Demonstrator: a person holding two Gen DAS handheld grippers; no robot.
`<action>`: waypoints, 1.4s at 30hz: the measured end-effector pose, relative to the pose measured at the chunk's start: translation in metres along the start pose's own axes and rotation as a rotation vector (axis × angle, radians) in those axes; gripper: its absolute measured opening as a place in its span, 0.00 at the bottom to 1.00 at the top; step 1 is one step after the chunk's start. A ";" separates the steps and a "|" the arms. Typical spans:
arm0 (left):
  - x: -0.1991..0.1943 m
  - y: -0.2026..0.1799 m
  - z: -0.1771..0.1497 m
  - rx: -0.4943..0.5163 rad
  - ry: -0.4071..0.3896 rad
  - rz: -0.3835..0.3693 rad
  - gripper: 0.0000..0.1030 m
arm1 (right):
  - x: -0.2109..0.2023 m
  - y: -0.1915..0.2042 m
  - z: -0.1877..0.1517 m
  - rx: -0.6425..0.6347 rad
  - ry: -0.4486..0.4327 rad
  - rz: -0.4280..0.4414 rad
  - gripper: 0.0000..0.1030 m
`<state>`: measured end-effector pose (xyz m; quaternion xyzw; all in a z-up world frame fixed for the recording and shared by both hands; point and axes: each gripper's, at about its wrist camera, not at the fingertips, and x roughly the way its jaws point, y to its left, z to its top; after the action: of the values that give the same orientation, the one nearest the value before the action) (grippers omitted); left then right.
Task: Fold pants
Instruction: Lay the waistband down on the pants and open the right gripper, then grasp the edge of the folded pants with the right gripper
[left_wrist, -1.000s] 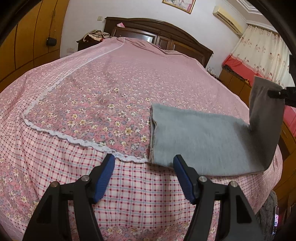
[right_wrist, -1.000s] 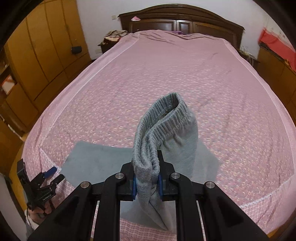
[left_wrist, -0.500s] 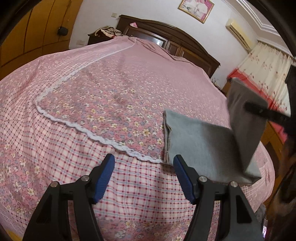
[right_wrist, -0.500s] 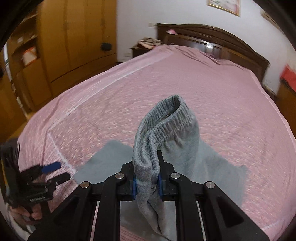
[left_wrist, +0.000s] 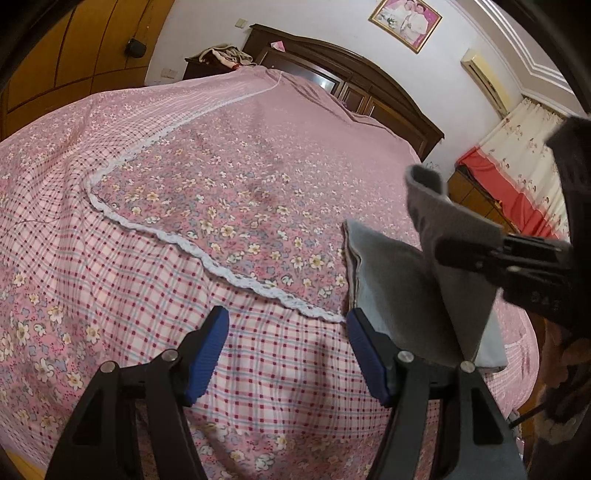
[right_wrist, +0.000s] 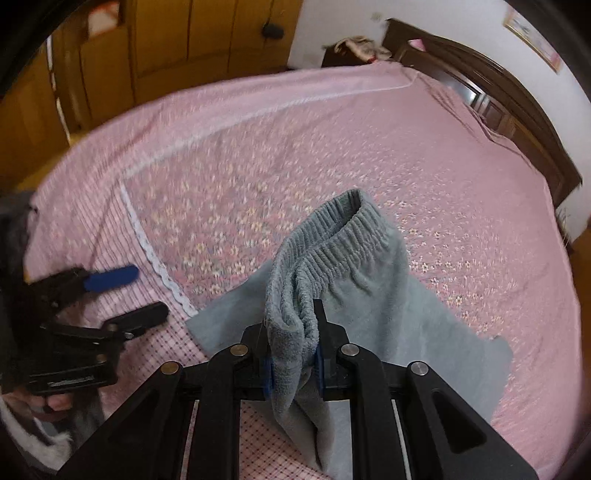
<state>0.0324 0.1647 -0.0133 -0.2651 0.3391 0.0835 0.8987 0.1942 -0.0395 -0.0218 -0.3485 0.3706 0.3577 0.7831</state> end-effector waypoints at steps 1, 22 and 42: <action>-0.001 0.001 0.000 -0.003 -0.003 -0.001 0.67 | 0.008 0.007 0.001 -0.023 0.028 -0.008 0.16; -0.021 0.024 0.001 -0.056 -0.042 -0.016 0.68 | -0.048 -0.049 -0.035 0.207 -0.148 0.354 0.41; 0.020 -0.010 0.022 -0.070 -0.019 -0.186 0.68 | 0.057 -0.291 -0.225 0.872 -0.059 0.660 0.64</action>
<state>0.0634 0.1675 -0.0085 -0.3260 0.3015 0.0142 0.8959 0.3846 -0.3507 -0.0958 0.1533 0.5519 0.4074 0.7113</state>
